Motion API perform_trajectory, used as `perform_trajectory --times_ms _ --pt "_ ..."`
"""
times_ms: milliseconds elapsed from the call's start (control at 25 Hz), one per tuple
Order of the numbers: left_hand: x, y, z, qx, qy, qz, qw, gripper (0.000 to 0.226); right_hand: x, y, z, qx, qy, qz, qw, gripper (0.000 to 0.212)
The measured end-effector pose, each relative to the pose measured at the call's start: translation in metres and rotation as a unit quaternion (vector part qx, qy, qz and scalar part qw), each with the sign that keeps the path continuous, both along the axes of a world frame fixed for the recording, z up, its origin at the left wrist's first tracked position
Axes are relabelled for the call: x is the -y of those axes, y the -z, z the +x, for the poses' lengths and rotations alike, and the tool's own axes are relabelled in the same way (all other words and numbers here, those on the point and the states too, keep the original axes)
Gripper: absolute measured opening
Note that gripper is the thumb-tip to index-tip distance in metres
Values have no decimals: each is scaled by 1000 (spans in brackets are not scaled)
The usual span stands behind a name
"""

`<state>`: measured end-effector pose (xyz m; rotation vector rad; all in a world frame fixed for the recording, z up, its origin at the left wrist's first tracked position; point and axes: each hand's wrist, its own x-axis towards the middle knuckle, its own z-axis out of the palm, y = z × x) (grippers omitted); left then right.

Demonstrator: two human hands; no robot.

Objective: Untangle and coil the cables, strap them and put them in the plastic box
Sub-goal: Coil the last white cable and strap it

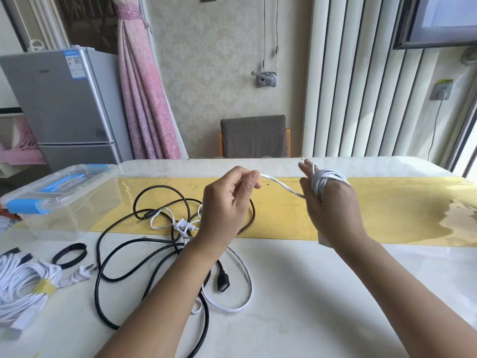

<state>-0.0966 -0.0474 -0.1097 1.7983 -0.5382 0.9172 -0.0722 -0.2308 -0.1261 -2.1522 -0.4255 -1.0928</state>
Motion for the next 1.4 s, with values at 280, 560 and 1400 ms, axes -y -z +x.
perform_trajectory --times_ms 280,560,1400 --pt "-9 -6 3 8 -20 -42 999 25 -24 -4 -23 -205 -137 9 969 53" --pt "-12 1 17 -112 29 -55 992 29 -27 -9 -35 -466 -503 202 699 49" --pt "7 -1 -6 -346 386 6 855 9 -18 -14 -28 -393 -726 314 470 19"
